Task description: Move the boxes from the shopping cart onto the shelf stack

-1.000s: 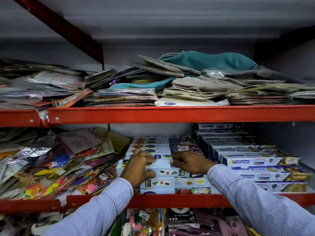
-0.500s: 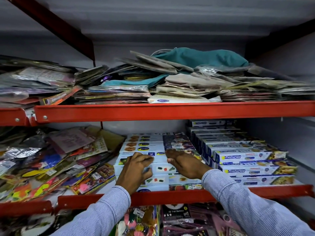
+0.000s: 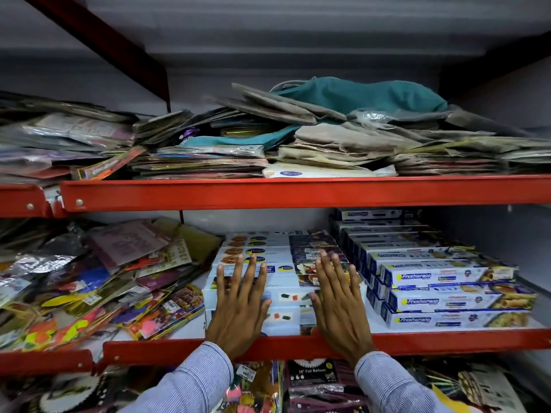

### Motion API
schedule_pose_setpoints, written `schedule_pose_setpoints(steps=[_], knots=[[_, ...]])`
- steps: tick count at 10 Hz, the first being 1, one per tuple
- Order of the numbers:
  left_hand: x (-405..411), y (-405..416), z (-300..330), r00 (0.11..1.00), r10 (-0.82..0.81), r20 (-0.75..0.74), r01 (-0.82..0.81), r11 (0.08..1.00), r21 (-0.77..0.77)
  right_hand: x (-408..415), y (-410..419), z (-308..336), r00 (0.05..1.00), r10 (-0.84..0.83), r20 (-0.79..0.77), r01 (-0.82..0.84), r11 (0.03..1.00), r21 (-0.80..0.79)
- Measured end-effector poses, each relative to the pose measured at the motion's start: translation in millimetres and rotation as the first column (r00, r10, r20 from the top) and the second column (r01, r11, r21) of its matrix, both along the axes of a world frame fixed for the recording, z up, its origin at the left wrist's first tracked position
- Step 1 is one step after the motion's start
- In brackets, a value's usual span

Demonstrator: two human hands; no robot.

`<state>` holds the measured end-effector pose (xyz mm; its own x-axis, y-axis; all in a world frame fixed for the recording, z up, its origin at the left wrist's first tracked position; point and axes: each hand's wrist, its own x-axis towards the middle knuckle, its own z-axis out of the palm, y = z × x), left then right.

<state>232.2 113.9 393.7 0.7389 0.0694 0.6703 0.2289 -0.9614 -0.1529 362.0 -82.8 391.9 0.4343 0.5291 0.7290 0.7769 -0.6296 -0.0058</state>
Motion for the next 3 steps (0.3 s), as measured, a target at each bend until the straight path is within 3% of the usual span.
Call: schedule_pose_setpoints(steps=[3], knots=[[2.2,-0.7,1.3,0.999,0.04,-0.007,-0.04,0.999,0.024,-1.5,4.7,-0.4,0.999,-0.016,0.028,0.015,1.0,0.018]])
